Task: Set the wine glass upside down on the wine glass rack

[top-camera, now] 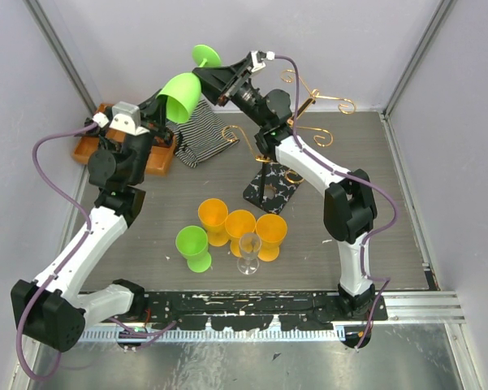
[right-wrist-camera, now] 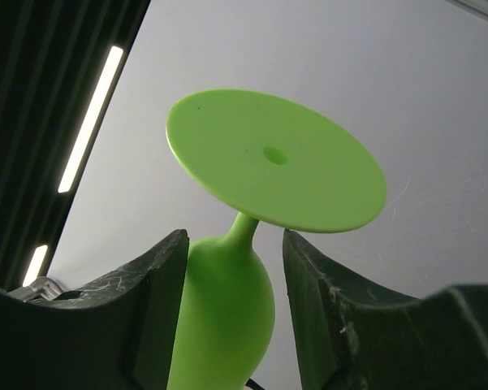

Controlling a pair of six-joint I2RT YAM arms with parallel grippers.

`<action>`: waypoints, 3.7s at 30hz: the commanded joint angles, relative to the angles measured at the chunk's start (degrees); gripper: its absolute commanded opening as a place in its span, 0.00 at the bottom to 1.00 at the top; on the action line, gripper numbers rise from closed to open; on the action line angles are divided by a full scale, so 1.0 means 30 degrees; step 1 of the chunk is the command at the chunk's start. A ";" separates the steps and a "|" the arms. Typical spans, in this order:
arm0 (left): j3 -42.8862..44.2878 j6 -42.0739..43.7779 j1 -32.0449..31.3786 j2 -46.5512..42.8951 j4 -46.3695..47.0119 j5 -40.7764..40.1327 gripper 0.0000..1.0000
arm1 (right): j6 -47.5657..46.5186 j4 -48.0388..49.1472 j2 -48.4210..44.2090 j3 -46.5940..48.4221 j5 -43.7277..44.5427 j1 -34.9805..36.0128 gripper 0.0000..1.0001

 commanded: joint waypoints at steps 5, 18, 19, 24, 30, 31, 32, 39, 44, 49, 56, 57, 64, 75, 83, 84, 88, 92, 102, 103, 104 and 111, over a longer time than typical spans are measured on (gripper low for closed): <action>-0.0417 -0.0649 -0.0066 -0.0245 0.1255 0.0109 0.00 | -0.0595 0.0721 -0.0478 0.0724 0.0471 0.0085 0.46; -0.0984 -0.1390 -0.0057 -0.0486 0.1214 0.0712 0.26 | -0.1807 0.0535 -0.0991 0.0770 0.0571 0.0099 0.18; -0.1074 -0.1362 -0.0057 -0.0527 0.1149 0.0896 0.33 | -0.2045 0.0322 -0.1093 0.0841 0.0571 0.0101 0.15; -0.1581 -0.1340 -0.0063 -0.1027 -0.0119 0.1648 0.60 | -0.4969 -0.2142 -0.1683 0.2151 0.0304 -0.0071 0.08; -0.3277 -0.1708 -0.0063 -0.2502 -0.1343 0.1361 0.70 | -0.9884 -0.6215 -0.3100 0.3203 0.0741 -0.0899 0.01; -0.3525 -0.1739 -0.0058 -0.2786 -0.1795 0.1366 0.70 | -1.0540 -0.6869 -0.3382 0.3258 0.0870 -0.1085 0.01; -0.3753 -0.1757 -0.0057 -0.3063 -0.2142 0.1388 0.72 | -1.1233 -0.7500 -0.3633 0.3258 0.1000 -0.1299 0.01; -0.4695 -0.1812 -0.0063 -0.4501 -0.3573 0.0733 0.77 | -1.7283 -1.2281 -0.6644 0.1886 0.3043 -0.2840 0.01; -0.4074 -0.1333 -0.0050 -0.4442 -0.4331 -0.0051 0.79 | -2.1546 -1.4981 -1.0262 -0.0939 0.6169 -0.4585 0.01; -0.3112 -0.1142 -0.0028 -0.3777 -0.5263 -0.1547 0.82 | -2.1807 -1.6001 -1.3405 -0.4578 0.5825 -0.8697 0.01; -0.2212 -0.1040 -0.0028 -0.2536 -0.6149 -0.2071 0.87 | -2.6933 -1.7275 -1.5935 -0.7078 0.7049 -1.0602 0.01; -0.2172 -0.1040 -0.0050 -0.2380 -0.6125 -0.2037 0.87 | -2.7440 -1.7249 -1.6207 -0.7446 0.7123 -1.0743 0.01; -0.1992 -0.0865 -0.0035 -0.1820 -0.5920 -0.2262 0.87 | -2.8331 -1.3668 -1.8110 -1.2406 0.6409 -1.2025 0.01; -0.2034 -0.0293 -0.0031 -0.1693 -0.5655 -0.2615 0.91 | -2.7688 -0.6951 -1.8551 -1.8611 0.4743 -1.3124 0.01; -0.2294 -0.0482 -0.0029 -0.1457 -0.5418 -0.2736 0.91 | -2.7601 -0.2946 -1.8070 -2.1164 0.4091 -1.3161 0.01; -0.2380 -0.0483 -0.0028 -0.1458 -0.5382 -0.2772 0.91 | -2.7692 -0.2846 -1.7957 -2.1251 0.3885 -1.3158 0.01; -0.2621 -0.0458 -0.0031 -0.1486 -0.5278 -0.2972 0.91 | -2.7598 -0.2170 -1.7356 -2.1603 0.3209 -1.3158 0.01; -0.2661 -0.0274 -0.0028 -0.1409 -0.5277 -0.3131 0.91 | -2.7668 -0.1722 -1.6735 -2.1535 0.2898 -1.3136 0.01; -0.2449 -0.0015 -0.0028 -0.0990 -0.5159 -0.3290 0.91 | -2.7838 -0.0506 -1.4660 -2.0935 0.2321 -1.3070 0.01; -0.2432 -0.0015 -0.0027 -0.0964 -0.5159 -0.3317 0.91 | -2.7762 -0.0292 -1.4361 -2.0882 0.2262 -1.3055 0.01; -0.2463 -0.0015 -0.0027 -0.0986 -0.5159 -0.3368 0.91 | -2.7690 -0.0112 -1.4175 -2.0791 0.2196 -1.3042 0.01; -0.2793 0.0153 -0.0028 -0.1276 -0.5159 -0.3819 0.91 | -2.7782 0.0111 -1.3135 -1.9850 0.1920 -1.2731 0.01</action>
